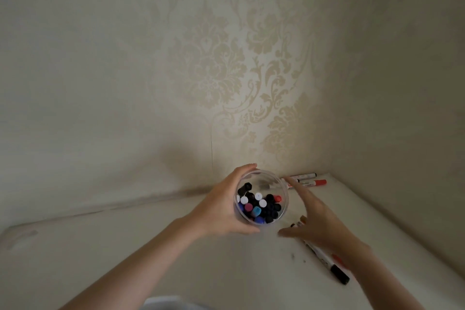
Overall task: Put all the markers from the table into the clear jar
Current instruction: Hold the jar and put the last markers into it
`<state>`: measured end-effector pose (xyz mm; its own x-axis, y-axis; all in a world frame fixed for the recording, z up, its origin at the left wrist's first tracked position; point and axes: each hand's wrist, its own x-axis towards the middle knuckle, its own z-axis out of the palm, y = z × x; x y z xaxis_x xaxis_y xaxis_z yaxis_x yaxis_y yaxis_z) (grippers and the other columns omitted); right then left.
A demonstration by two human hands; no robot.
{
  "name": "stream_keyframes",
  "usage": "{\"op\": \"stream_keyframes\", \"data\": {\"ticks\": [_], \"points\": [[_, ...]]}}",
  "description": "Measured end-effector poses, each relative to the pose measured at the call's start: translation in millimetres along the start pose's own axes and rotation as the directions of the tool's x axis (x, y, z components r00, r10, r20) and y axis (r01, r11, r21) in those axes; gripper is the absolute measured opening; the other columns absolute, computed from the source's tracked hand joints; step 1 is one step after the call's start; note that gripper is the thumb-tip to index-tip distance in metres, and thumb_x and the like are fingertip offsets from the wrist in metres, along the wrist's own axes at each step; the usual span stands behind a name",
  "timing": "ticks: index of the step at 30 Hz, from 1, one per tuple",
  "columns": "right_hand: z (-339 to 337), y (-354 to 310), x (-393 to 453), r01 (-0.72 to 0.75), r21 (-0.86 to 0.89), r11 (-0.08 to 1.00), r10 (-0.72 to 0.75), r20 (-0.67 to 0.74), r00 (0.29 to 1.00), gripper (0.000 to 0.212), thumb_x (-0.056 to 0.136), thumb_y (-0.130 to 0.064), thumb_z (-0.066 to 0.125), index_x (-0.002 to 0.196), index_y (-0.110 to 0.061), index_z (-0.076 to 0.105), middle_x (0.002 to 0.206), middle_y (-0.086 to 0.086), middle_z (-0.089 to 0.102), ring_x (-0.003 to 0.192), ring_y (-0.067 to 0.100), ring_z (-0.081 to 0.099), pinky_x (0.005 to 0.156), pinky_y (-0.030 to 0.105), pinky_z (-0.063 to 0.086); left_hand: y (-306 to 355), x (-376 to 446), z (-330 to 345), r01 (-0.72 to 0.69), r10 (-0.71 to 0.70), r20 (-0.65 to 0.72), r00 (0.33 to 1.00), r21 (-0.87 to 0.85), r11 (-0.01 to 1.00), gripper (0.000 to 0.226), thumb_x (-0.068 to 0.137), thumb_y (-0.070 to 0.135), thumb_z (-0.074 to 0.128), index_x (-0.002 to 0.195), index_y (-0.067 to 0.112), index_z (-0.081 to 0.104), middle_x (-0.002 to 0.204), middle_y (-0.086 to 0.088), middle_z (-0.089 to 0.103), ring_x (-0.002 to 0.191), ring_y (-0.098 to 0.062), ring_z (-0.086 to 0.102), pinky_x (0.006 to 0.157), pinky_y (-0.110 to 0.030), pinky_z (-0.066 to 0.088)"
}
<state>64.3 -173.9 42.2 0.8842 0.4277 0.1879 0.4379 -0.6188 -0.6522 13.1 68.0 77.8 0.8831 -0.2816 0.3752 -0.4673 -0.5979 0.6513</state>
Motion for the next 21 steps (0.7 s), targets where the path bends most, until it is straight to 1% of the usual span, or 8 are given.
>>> {"op": "stream_keyframes", "data": {"ticks": [3, 5, 9, 12, 13, 15, 17, 21], "points": [[-11.5, 38.2, -36.3, -0.258, -0.413, 0.873, 0.273, -0.023, 0.962, 0.086, 0.072, -0.07, 0.063, 0.144, -0.037, 0.028, 0.146, -0.005, 0.037, 0.13, 0.016, 0.04, 0.107, 0.036, 0.039, -6.3, -3.2, 7.3, 0.005, -0.009, -0.052, 0.999, -0.063, 0.998, 0.107, 0.053, 0.024, 0.094, 0.141, 0.036, 0.033, 0.141, 0.02, 0.043, 0.133, 0.0, 0.041, 0.111, -0.03, 0.04], [-3.5, 51.4, -58.7, -0.272, -0.522, 0.808, 0.313, -0.01, 0.95, 0.075, 0.079, -0.071, 0.051, 0.142, -0.038, 0.029, 0.135, -0.005, 0.042, 0.122, 0.016, 0.045, 0.098, 0.033, 0.043, -7.3, -4.5, 6.9, 0.013, -0.019, -0.067, 0.998, -0.097, 0.995, 0.105, 0.054, 0.02, 0.095, 0.138, 0.035, 0.034, 0.138, 0.021, 0.043, 0.131, 0.002, 0.042, 0.11, -0.027, 0.04], [13.5, 52.5, -73.6, -0.241, -0.541, 0.806, 0.21, -0.121, 0.97, 0.052, 0.091, -0.048, 0.05, 0.139, -0.034, 0.037, 0.12, -0.002, 0.05, 0.108, 0.018, 0.053, 0.087, 0.029, 0.047, -4.0, -8.5, 4.8, 0.024, -0.032, -0.066, 0.997, -0.113, 0.993, 0.103, 0.054, 0.016, 0.095, 0.134, 0.035, 0.032, 0.135, 0.026, 0.045, 0.131, 0.001, 0.043, 0.107, -0.022, 0.04], [23.8, 49.4, -73.8, -0.243, -0.628, 0.74, 0.192, -0.149, 0.97, 0.069, 0.075, -0.022, 0.068, 0.141, -0.02, 0.047, 0.09, 0.009, 0.059, 0.071, 0.028, 0.063, 0.056, 0.038, 0.056, 1.8, -15.4, 10.0, 0.028, -0.036, -0.075, 0.997, -0.096, 0.995, 0.102, 0.054, 0.014, 0.094, 0.134, 0.034, 0.033, 0.132, 0.031, 0.044, 0.131, 0.001, 0.043, 0.104, -0.015, 0.038], [26.3, 48.7, -74.9, -0.219, -0.665, 0.714, 0.163, -0.146, 0.976, 0.072, 0.076, -0.019, 0.066, 0.144, -0.022, 0.042, 0.087, 0.009, 0.059, 0.067, 0.028, 0.063, 0.052, 0.039, 0.056, 3.6, -17.9, 12.5, 0.029, -0.037, -0.084, 0.996, -0.092, 0.995, 0.101, 0.055, 0.013, 0.093, 0.133, 0.035, 0.034, 0.132, 0.031, 0.044, 0.129, 0.002, 0.044, 0.102, -0.013, 0.039], [24.5, 52.2, -79.1, -0.171, -0.669, 0.723, 0.092, -0.152, 0.984, 0.064, 0.092, -0.026, 0.049, 0.15, -0.032, 0.022, 0.104, 0.004, 0.055, 0.084, 0.023, 0.064, 0.067, 0.034, 0.055, 6.2, -23.1, 17.4, 0.034, -0.045, -0.109, 0.993, -0.096, 0.995, 0.1, 0.055, 0.012, 0.092, 0.134, 0.037, 0.035, 0.132, 0.029, 0.045, 0.127, 0.002, 0.046, 0.099, -0.011, 0.039], [19.3, 59.2, -83.3, -0.136, -0.617, 0.775, 0.033, -0.176, 0.984, 0.057, 0.098, -0.033, 0.041, 0.149, -0.037, 0.016, 0.112, 0.0, 0.051, 0.094, 0.018, 0.06, 0.075, 0.029, 0.051, 6.8, -28.1, 21.1, 0.038, -0.052, -0.132, 0.99, -0.106, 0.994, 0.101, 0.055, 0.012, 0.092, 0.134, 0.037, 0.036, 0.133, 0.027, 0.046, 0.127, 0.002, 0.046, 0.098, -0.008, 0.038], [10.9, 61.2, -92.4, -0.161, -0.441, 0.883, 0.058, -0.238, 0.969, 0.03, 0.095, -0.033, 0.054, 0.125, -0.032, 0.053, 0.121, -0.001, 0.056, 0.101, 0.021, 0.058, 0.081, 0.03, 0.049, 7.4, -31.3, 24.6, 0.04, -0.054, -0.152, 0.987, -0.094, 0.995, 0.101, 0.054, 0.015, 0.093, 0.134, 0.039, 0.036, 0.135, 0.024, 0.047, 0.128, -0.001, 0.047, 0.096, -0.005, 0.037]]}}
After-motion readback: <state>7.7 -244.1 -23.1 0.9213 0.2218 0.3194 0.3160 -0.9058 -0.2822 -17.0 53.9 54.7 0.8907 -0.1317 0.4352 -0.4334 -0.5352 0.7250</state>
